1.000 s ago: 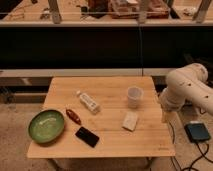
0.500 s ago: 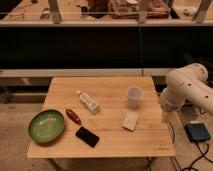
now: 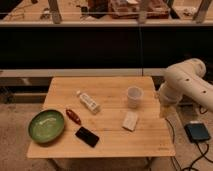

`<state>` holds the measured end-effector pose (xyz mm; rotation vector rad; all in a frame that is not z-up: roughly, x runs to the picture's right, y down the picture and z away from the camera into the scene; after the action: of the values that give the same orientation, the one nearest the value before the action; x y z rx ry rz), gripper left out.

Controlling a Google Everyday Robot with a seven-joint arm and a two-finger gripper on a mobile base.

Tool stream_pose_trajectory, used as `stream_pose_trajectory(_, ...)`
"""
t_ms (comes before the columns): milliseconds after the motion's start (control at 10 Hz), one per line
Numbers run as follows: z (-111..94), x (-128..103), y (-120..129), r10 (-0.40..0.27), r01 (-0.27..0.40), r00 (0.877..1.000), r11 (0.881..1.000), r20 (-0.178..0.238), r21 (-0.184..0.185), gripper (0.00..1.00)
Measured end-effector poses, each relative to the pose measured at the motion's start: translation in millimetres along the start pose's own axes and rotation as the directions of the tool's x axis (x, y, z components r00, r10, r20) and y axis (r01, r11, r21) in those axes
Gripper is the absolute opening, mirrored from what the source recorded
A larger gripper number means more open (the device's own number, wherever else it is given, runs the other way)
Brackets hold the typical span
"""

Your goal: Pick up the ceramic cup

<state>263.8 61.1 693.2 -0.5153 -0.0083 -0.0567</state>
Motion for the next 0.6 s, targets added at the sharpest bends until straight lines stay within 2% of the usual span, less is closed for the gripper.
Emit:
stream_pose_trajectory(100,-3,-6,-15,-0.027,0.027,1.000,1.000,0.003,0.013,0.65)
stream_pose_trajectory(400,-10,-7,-31,-0.096,0.095,0.995,0.995,0.022,0.044,0.65)
stream_pose_trajectory(600,-13,-20,-51,-0.170,0.166,0.984,0.984,0.051,0.063,0.65)
